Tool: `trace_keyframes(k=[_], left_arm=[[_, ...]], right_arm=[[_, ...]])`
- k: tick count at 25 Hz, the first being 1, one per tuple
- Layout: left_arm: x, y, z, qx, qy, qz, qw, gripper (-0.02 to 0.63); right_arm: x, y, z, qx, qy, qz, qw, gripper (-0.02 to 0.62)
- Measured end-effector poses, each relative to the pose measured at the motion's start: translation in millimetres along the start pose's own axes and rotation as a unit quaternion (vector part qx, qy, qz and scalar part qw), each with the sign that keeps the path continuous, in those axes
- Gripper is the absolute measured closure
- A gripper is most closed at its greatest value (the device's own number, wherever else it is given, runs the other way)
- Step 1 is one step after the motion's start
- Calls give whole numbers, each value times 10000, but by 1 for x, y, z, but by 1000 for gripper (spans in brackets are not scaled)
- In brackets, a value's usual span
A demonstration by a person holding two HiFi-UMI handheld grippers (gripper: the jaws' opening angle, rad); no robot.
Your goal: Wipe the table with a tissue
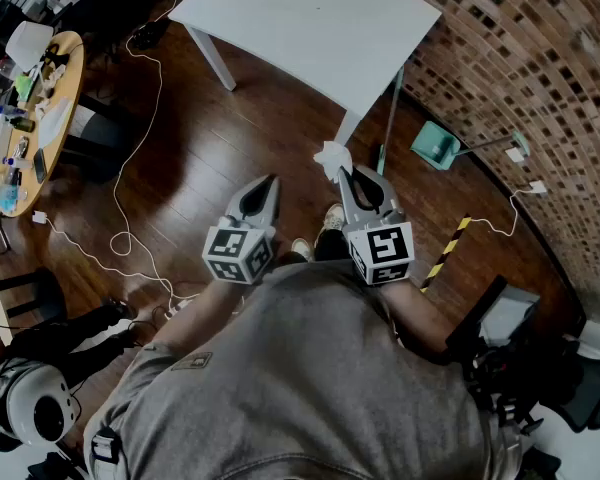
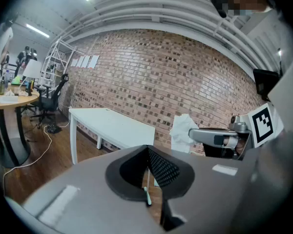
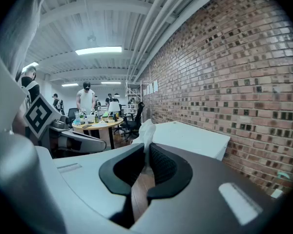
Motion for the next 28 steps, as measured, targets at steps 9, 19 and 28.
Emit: trace_keyframes(k=[9,19,28], left_arm=[[64,29,-25,145,128,26,9998,604],[156,81,-47,346,238,87,9991,604],[206,99,-64,327,193,5,9993,604]], right_arm=[[57,22,42,68,169,18,9998,554],[131,62,107,112,368,188,9991,555],[169,71,138,300,330,173,9989,555]])
Point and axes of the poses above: the fingertips, and each gripper's own axes: x forward along the fingers, z to its right, y out of its top, the point moved 6 cm from there along -x, backward along the fingers, and after that the axes turned 8 degrees about x, right-handed, at the moved point
